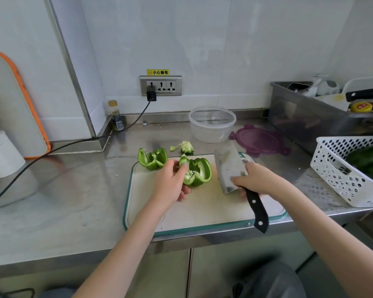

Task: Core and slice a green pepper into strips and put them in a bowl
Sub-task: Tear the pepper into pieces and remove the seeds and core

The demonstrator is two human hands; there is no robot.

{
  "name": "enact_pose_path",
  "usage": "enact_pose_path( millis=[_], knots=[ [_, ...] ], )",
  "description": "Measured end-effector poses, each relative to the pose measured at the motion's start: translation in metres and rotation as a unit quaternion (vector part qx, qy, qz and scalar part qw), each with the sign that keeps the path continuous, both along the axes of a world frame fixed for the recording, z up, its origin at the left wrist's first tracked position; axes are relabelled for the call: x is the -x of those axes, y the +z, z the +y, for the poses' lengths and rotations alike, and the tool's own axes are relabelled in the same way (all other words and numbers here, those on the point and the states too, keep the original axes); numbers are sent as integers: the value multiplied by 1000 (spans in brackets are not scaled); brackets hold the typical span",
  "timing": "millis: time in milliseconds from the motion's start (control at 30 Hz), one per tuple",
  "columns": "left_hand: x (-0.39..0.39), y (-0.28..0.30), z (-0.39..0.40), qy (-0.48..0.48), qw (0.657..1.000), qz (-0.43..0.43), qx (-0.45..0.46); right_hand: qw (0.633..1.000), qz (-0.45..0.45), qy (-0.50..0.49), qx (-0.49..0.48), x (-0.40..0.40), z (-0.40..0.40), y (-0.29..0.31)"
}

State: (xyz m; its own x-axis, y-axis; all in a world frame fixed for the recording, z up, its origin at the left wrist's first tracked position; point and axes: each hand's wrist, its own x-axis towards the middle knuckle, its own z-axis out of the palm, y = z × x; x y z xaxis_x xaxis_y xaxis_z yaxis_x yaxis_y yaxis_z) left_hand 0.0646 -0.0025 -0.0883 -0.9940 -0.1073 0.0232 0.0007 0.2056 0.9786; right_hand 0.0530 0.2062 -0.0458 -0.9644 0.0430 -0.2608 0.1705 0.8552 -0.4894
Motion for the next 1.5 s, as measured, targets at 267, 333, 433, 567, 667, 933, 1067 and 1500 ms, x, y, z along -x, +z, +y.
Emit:
enact_pose_path(
  millis=[267, 333, 433, 567, 667, 933, 1067, 1500],
  knots=[
    [2, -10, 1, 85, 947, 136, 278, 981, 144, 9, 128, -28, -24, 36],
    [5, -10, 1, 76, 954, 116, 265, 985, 137, 45, 98, -33, -37, 40],
    [3, -11, 1, 62, 954, 107, 274, 985, 135, 84, 67, -39, -53, 41],
    [1, -11, 3, 56, 949, 131, 282, 988, 130, 84, 25, -45, -60, 39],
    [2, -13, 4, 59, 947, 135, 286, 990, 114, 76, 13, -45, -61, 38],
    [4, -14, 2, 46, 944, 140, 296, 991, 106, 87, 5, -46, -71, 37],
    [3, -12, 2, 36, 940, 135, 312, 993, 95, 70, -11, -43, -78, 34],
    [-4, -12, 0, 23, 945, 118, 303, 990, 72, 93, -73, -24, -105, 15]
  ],
)
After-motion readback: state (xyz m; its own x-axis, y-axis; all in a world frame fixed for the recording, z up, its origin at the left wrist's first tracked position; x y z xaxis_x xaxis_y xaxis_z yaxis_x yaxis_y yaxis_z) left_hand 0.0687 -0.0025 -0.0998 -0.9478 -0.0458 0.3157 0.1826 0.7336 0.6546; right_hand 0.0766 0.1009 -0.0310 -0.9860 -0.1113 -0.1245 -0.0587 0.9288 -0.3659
